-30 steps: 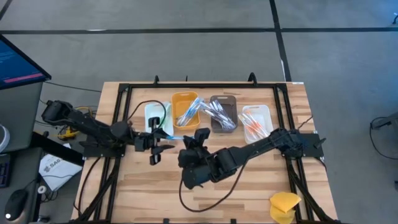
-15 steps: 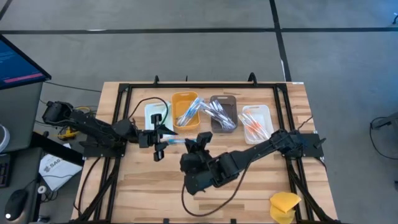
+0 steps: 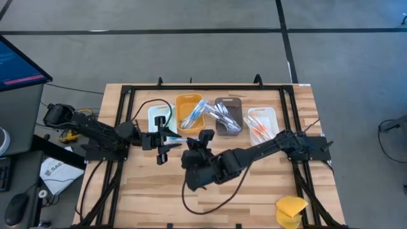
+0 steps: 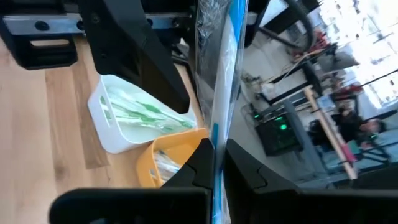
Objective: Pick & Place Toothbrushes
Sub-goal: Put the blue toothbrush into the orange bin
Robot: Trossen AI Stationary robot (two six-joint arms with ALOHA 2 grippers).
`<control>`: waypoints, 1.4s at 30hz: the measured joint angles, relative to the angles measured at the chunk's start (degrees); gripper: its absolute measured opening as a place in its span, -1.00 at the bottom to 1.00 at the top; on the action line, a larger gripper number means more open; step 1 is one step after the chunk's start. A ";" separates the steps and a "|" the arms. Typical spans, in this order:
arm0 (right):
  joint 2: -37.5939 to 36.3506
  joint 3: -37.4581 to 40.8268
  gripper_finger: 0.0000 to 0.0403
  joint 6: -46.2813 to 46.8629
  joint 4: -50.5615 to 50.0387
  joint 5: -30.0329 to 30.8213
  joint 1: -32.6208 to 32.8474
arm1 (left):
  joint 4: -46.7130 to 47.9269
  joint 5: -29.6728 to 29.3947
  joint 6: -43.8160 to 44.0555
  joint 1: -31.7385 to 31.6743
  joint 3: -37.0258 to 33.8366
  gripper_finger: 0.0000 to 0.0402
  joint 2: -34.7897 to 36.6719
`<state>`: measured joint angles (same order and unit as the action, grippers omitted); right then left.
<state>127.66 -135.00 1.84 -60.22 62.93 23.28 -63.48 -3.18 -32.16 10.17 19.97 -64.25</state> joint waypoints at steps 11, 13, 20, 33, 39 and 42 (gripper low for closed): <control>-0.02 0.00 -0.97 0.14 0.45 -4.78 -2.12 | -0.98 -0.28 -0.42 0.00 0.02 -0.40 0.00; -0.02 0.00 -0.97 0.14 0.45 -4.82 -2.26 | -0.96 -0.24 -0.48 0.00 0.02 -0.45 0.00; -0.04 0.04 -0.81 -0.37 0.36 -8.59 -2.50 | -0.31 0.55 -0.47 0.06 0.02 -0.87 0.00; -0.79 1.31 -0.51 8.04 -12.52 -9.77 -1.30 | 2.26 -1.62 -0.59 0.04 0.02 -0.91 0.02; -2.75 1.24 -0.51 28.65 -30.51 -8.63 1.09 | 7.56 -5.84 0.50 0.02 1.09 -0.91 0.03; -3.44 2.64 -0.51 29.96 -29.85 -9.43 2.21 | 19.54 -10.27 2.33 0.02 5.71 -0.91 0.02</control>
<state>124.21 -132.35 31.80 -90.07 53.50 25.48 -43.94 -13.45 -29.83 10.20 25.68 -64.23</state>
